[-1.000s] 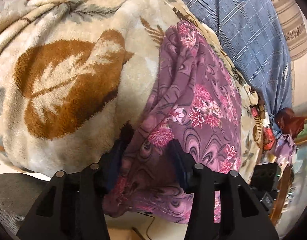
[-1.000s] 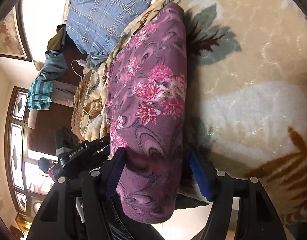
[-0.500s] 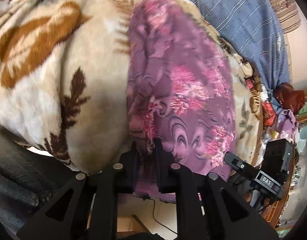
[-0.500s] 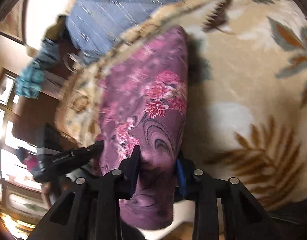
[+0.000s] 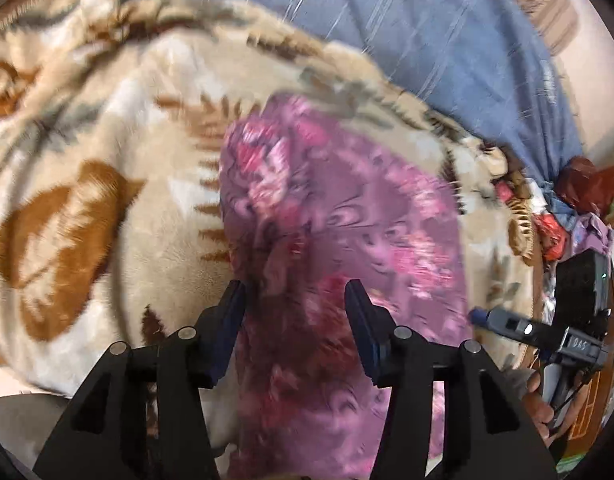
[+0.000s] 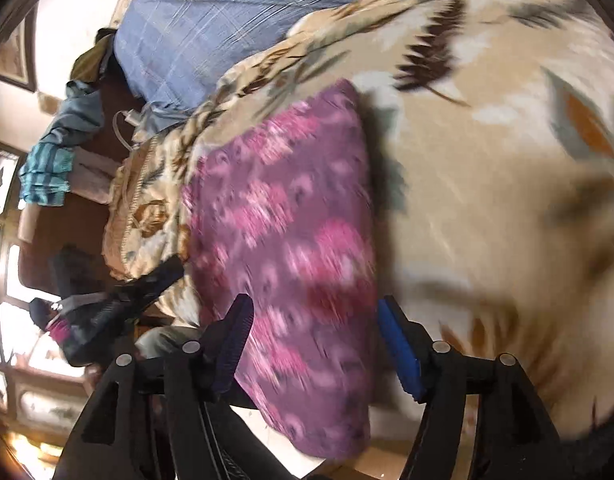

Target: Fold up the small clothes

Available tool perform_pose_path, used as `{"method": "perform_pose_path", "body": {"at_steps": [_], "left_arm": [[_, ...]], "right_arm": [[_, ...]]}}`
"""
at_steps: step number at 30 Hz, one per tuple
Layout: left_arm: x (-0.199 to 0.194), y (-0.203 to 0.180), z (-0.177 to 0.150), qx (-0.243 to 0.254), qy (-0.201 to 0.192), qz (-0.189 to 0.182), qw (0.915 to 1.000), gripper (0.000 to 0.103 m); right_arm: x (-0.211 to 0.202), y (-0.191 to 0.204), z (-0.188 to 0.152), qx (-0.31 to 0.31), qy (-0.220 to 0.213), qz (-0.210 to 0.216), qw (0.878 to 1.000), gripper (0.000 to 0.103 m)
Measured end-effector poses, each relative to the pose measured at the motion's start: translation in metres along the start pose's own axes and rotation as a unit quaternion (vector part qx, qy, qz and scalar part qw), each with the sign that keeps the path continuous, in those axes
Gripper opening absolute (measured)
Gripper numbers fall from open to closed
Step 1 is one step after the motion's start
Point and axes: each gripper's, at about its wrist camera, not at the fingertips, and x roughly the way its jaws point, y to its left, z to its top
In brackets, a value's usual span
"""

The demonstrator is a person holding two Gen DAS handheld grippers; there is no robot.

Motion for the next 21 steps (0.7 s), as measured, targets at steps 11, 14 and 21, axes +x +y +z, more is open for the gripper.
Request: {"method": "perform_pose_path", "body": {"at_steps": [11,14,21], "left_arm": [[0.017,0.027,-0.002,-0.081,0.001,-0.040,0.9959,0.049],[0.019,0.022,-0.004,-0.086,0.004,-0.065,0.9942,0.021],[0.021,0.015,-0.007,-0.074,-0.003,-0.034,0.9967,0.032]], "right_arm": [[0.035,-0.028,0.001,0.010,0.009,0.041,0.999,0.043],[0.035,-0.030,0.000,0.013,0.008,0.048,0.999,0.036],[0.031,-0.028,-0.005,0.003,0.000,0.038,0.999,0.034]]}}
